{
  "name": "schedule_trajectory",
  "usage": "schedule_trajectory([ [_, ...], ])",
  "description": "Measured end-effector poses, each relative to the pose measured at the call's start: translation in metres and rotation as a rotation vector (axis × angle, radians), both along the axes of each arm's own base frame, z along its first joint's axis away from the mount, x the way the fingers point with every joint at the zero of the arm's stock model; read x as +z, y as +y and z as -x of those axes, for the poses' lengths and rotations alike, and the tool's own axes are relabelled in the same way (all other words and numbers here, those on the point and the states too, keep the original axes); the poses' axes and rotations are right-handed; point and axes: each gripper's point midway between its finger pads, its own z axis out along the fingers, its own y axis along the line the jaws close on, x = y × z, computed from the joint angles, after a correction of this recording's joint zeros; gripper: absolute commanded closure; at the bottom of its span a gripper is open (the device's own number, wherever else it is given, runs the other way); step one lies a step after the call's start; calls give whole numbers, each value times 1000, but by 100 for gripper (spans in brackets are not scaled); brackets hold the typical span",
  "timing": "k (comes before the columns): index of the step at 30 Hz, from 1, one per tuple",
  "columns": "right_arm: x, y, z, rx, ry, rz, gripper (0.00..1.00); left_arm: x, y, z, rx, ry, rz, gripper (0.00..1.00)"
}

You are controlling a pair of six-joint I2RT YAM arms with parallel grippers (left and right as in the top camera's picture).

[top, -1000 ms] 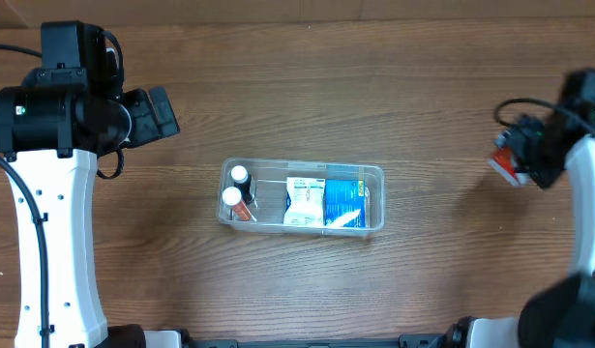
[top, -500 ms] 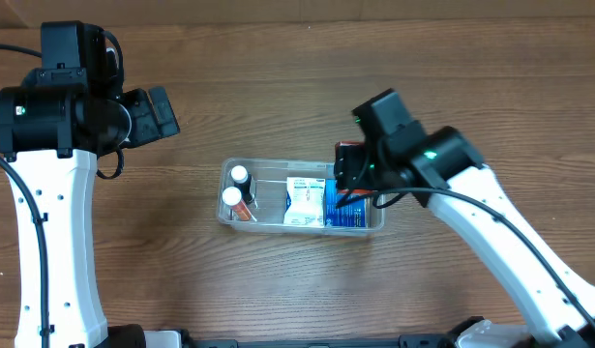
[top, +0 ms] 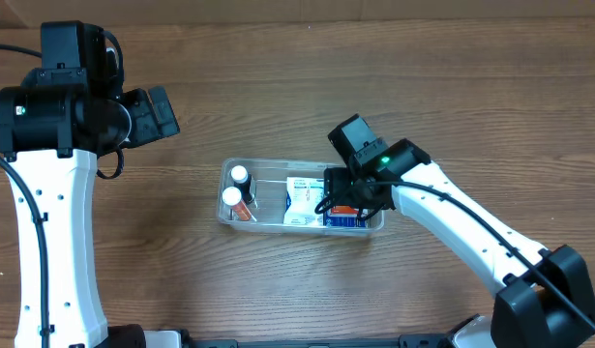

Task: Pack container
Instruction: 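Lower the red box into the container and open the right gripper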

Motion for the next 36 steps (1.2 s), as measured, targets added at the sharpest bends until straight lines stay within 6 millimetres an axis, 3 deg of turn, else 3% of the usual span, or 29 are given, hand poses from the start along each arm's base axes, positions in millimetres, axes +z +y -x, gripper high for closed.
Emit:
schedule_trajectory([
  [4, -6, -3, 4, -1, 16, 10, 5, 0, 0, 0, 0, 0, 0, 0],
  [6, -6, -2, 4, 0, 15, 10, 2, 0, 0, 0, 0, 0, 0, 0],
  [9, -6, -2, 3, -2, 11, 9, 15, 0, 0, 0, 0, 0, 0, 0],
  [11, -6, -3, 3, -1, 10, 14, 17, 0, 0, 0, 0, 0, 0, 0],
  [14, -3, -5, 2, 1, 5, 26, 33, 0, 0, 0, 0, 1, 0, 0],
  [17, 11, -1, -9, -3, -41, 10, 67, 0, 0, 0, 0, 1, 0, 0],
  [19, 16, -2, -8, -2, -43, 12, 78, 0, 0, 0, 0, 1, 0, 0],
  [25, 16, -3, -7, -3, -40, 15, 89, 0, 0, 0, 0, 1, 0, 0],
  [29, 12, -2, -18, -14, -98, 17, 96, 0, 0, 0, 0, 1, 0, 0],
  [36, 8, -7, -27, -29, -141, 43, 96, 0, 0, 0, 0, 1, 0, 0],
])
